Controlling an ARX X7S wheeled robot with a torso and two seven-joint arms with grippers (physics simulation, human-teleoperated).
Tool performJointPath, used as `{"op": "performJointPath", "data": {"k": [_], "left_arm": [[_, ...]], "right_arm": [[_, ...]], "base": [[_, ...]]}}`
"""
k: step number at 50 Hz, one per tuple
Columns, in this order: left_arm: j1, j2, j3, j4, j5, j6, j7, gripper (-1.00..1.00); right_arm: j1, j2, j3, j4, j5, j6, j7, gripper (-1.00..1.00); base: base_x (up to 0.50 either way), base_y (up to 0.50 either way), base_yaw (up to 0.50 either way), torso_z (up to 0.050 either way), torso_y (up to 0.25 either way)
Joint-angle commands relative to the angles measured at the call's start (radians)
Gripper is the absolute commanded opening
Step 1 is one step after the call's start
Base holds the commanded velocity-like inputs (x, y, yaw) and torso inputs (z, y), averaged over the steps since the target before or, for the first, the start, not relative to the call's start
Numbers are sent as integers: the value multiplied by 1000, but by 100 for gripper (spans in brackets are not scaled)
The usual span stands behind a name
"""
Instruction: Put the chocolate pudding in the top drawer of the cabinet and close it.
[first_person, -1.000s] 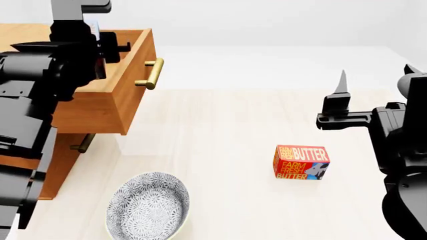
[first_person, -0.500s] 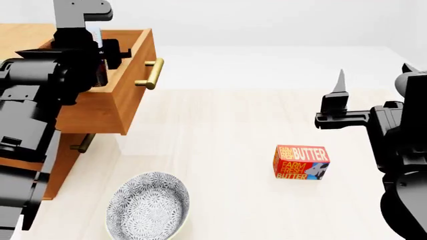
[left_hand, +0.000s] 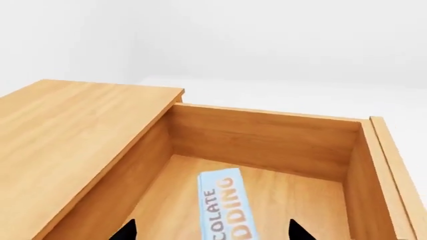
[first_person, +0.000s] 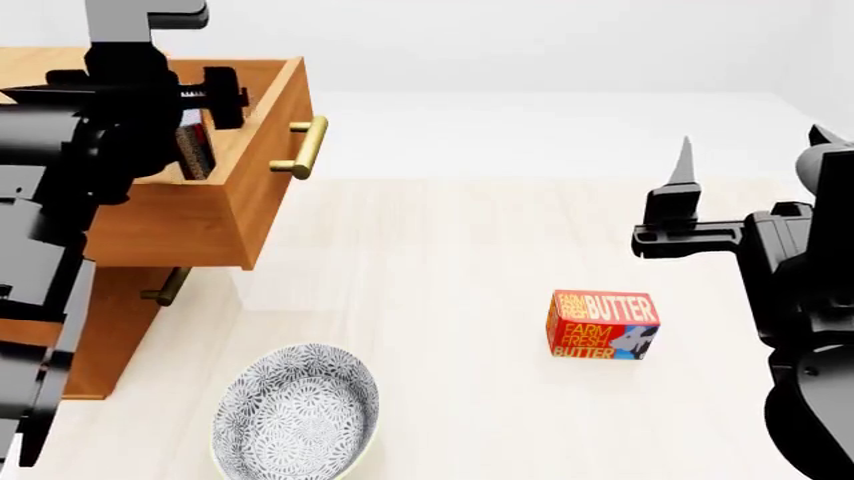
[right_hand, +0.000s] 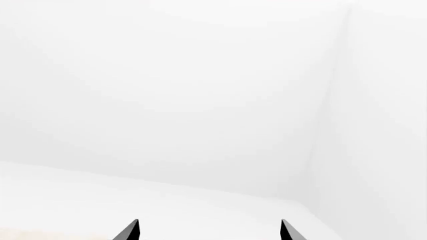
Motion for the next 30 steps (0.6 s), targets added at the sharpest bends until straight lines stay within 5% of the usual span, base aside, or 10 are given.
{"op": "performJointPath", "data": {"k": [1, 18, 30], "left_arm": [[-11, -42, -52, 227, -85, -87, -40, 100], [49, -119, -105, 658, -246, -233, -102, 100], [157, -89, -139, 911, -397, -291, -167, 100]], "right_arm": [[3, 0, 2, -6, 7, 6, 5, 100], [0, 4, 11, -23, 22, 13, 11, 100], [6, 6, 16, -30, 34, 21, 15, 100]], "base": [[0, 0, 0, 0, 0], [0, 0, 0, 0, 0], [0, 0, 0, 0, 0]]}}
